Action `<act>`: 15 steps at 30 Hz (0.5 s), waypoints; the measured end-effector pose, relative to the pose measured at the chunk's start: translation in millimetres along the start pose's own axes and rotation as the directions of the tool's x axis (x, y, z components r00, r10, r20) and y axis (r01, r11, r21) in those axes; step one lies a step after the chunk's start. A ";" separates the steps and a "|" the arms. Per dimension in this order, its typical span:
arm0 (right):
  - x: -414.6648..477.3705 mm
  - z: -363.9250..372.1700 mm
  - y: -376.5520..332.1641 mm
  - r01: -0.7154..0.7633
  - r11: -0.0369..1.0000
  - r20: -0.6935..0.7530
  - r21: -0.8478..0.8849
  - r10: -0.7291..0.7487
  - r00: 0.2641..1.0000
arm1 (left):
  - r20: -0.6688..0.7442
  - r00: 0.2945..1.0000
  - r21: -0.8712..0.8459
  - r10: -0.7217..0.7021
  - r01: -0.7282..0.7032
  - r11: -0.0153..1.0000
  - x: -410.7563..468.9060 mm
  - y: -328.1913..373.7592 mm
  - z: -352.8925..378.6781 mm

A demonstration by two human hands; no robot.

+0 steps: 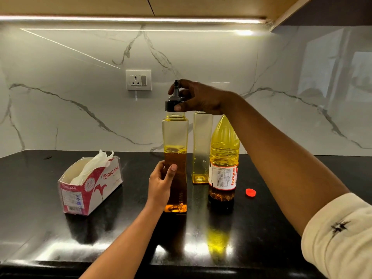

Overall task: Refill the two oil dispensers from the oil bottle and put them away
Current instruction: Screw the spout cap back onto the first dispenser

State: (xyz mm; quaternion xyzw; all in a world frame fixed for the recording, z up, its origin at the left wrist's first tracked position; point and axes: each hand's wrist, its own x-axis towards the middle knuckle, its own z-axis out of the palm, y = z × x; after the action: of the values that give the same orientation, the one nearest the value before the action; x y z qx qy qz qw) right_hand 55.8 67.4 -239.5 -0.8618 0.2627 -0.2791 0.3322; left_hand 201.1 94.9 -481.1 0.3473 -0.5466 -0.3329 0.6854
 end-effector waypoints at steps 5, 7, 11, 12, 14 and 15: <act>-0.9 -0.4 3.2 0.016 1.000 -0.021 -0.013 -0.016 1.000 | -0.004 1.000 0.006 0.011 -0.011 1.000 0.3 -1.1 0.8; -0.9 0.8 3.6 0.014 1.000 -0.024 -0.007 -0.014 1.000 | -0.002 1.000 0.002 0.013 -0.013 1.000 0.3 -0.3 0.3; -0.3 1.1 4.4 -0.029 1.000 -0.039 0.005 0.029 0.999 | 0.007 1.000 -0.004 -0.002 0.002 1.000 -0.2 0.1 0.2; 0.6 1.5 2.2 -0.049 0.997 -0.060 -0.062 0.045 0.997 | 0.006 1.000 -0.006 -0.002 0.002 1.000 -0.5 0.6 0.4; 3.7 8.4 -5.5 -0.102 0.966 -0.138 -0.236 0.070 0.988 | 0.000 1.000 -0.003 0.001 -0.001 1.000 -0.9 1.9 0.7; 5.4 14.6 -9.6 -0.134 0.938 -0.193 -0.321 0.073 0.978 | -0.001 1.000 -0.002 0.000 0.000 1.000 -0.9 2.1 1.3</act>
State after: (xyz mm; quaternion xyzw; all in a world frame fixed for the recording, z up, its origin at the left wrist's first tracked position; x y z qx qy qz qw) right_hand 71.7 76.4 -240.0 -0.8619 0.3797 -0.2889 0.1718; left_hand 199.8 96.7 -479.6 0.3468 -0.5459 -0.3332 0.6861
